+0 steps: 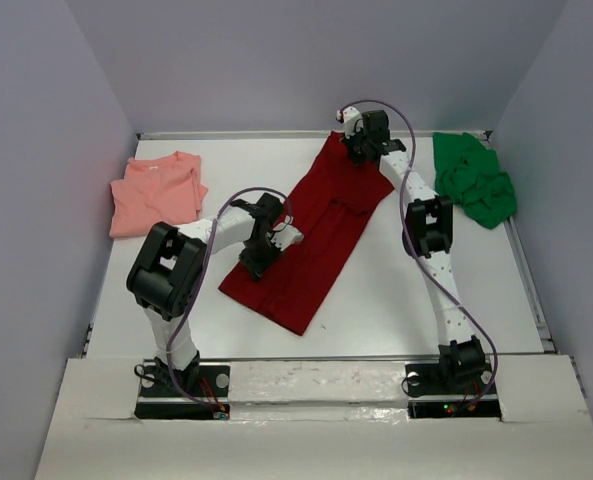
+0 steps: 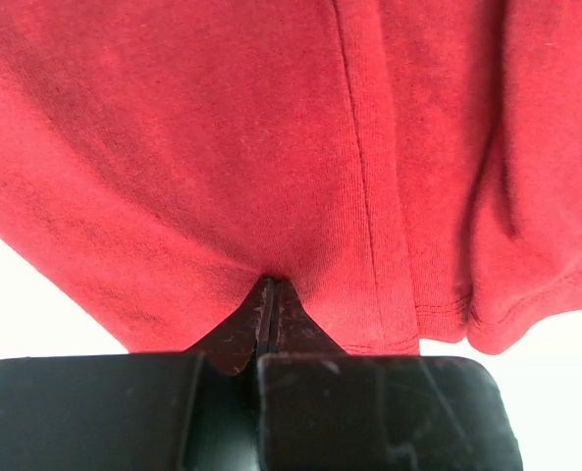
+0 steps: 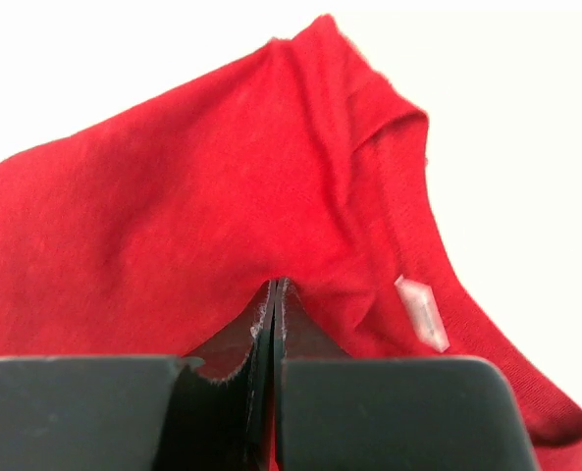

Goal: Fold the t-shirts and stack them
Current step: Fold the tshirt

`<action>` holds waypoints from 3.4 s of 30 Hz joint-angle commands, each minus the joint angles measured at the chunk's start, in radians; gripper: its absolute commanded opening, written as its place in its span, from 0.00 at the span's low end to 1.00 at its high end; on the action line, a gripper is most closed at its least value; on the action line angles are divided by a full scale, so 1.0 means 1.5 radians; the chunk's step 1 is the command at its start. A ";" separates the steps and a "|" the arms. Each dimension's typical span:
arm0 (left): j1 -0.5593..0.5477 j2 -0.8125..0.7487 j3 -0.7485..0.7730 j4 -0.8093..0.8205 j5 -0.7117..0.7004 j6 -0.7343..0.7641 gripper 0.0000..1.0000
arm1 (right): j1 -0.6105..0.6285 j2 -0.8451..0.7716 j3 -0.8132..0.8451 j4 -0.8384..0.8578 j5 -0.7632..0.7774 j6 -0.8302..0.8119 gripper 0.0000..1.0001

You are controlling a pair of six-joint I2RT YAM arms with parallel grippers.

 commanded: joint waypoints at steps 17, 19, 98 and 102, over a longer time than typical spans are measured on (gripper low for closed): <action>0.017 -0.047 0.168 -0.026 -0.059 0.038 0.00 | 0.002 -0.353 -0.311 0.114 0.096 -0.049 0.00; 0.030 -0.042 0.210 -0.022 -0.071 0.046 0.00 | 0.002 -0.398 -0.394 0.086 0.093 -0.041 0.00; 0.247 -0.109 0.186 0.018 -0.096 -0.023 0.00 | -0.037 -0.423 -0.338 -0.079 0.065 -0.019 0.00; 0.222 -0.135 0.163 0.027 -0.060 -0.017 0.00 | -0.037 -0.511 -0.381 -0.149 0.009 -0.007 0.00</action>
